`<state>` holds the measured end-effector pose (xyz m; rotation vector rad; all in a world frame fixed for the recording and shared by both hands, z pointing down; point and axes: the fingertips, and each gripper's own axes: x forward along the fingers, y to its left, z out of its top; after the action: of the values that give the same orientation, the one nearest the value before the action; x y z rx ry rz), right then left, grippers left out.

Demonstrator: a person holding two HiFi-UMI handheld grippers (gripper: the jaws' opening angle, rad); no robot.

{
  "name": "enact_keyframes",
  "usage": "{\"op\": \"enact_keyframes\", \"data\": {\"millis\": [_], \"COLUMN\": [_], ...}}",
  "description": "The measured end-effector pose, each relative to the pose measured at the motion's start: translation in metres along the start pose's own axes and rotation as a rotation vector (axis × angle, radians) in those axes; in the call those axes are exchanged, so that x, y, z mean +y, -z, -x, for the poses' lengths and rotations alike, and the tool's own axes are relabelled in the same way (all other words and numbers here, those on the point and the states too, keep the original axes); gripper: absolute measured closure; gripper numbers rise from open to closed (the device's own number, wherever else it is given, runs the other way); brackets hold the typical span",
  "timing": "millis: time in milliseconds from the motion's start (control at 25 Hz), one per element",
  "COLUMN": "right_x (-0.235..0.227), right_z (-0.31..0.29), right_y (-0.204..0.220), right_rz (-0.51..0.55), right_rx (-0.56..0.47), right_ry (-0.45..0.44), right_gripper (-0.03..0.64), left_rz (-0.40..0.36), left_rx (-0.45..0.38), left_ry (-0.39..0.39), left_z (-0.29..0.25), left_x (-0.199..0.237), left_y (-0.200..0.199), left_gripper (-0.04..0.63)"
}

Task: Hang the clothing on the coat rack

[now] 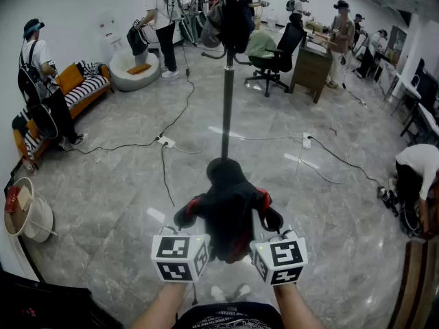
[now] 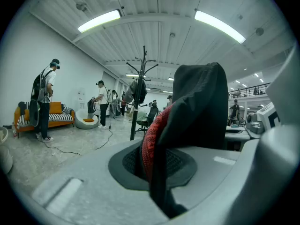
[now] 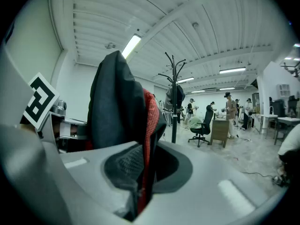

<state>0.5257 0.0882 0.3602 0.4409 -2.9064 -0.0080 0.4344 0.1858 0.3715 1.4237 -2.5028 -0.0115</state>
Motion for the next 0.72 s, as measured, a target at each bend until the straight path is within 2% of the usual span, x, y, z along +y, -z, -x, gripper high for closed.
{"op": "enact_keyframes", "data": {"millis": [480,720], "right_x": [0.017,0.027], "right_z": [-0.013,-0.033], "right_y": [0.001,-0.001], "right_rz": [0.001,0.010], "right_rx": [0.005,-0.002], "right_ry": [-0.043,-0.079], "right_gripper": [0.595,0.595], "left_rz": [0.015,0.023], "left_rx": [0.001,-0.004], "left_ry": [-0.014,-0.051], "left_z": [0.002,-0.002], "left_x": [0.020,0.041], "left_y": [-0.003,-0.004], "left_gripper": [0.571,0.571]}}
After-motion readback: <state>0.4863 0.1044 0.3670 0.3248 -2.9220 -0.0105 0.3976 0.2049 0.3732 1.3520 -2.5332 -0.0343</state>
